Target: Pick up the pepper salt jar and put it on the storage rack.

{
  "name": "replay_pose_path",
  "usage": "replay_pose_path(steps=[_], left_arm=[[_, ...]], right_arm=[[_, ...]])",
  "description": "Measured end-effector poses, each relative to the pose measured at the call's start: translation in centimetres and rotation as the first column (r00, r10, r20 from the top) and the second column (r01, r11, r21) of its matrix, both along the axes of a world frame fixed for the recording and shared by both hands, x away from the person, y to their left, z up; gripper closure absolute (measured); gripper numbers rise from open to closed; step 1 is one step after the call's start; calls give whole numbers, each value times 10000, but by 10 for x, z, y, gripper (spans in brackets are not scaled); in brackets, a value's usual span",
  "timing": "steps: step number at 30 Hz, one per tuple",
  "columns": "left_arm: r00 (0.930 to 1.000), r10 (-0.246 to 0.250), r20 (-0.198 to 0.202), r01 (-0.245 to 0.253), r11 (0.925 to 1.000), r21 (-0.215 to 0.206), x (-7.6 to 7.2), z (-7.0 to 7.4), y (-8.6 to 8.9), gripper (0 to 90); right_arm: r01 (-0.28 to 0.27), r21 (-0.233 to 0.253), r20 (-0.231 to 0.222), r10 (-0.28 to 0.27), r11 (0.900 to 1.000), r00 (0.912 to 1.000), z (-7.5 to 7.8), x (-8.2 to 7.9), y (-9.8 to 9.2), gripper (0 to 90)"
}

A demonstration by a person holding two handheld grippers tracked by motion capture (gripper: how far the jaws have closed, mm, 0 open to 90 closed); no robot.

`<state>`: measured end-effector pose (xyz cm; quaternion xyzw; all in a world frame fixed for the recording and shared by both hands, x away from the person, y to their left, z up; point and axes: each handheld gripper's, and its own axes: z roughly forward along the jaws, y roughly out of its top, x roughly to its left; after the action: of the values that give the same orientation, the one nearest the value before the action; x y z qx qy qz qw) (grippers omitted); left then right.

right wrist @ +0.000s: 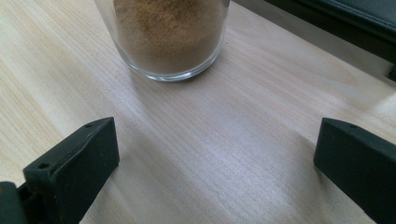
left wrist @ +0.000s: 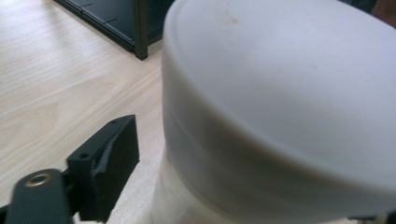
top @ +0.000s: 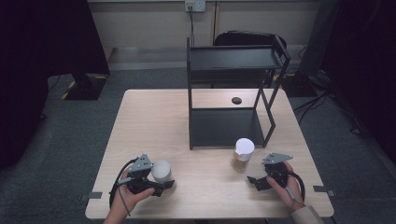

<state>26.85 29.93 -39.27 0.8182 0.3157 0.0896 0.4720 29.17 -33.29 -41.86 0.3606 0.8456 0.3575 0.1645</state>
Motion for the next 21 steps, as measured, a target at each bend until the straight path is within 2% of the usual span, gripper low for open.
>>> replay_pose_path(steps=[12, 14, 21], left_arm=[[9994, -286, 216, 288, 9995, -89, 4, 0, -5, 268], [9990, -348, 294, 349, 9994, -34, 4, 0, -6, 299], [9978, -339, 567, 327, 9992, 212, 0, 3, -10, 324]], right_arm=[[1, 1, 1, -1, 10000, 10000, 0, 0, 0, 0], [1, 2, 1, -1, 10000, 10000, 0, 0, 0, 0], [-5, -5, 3, 5, 10000, 10000, 0, 0, 0, 0]])
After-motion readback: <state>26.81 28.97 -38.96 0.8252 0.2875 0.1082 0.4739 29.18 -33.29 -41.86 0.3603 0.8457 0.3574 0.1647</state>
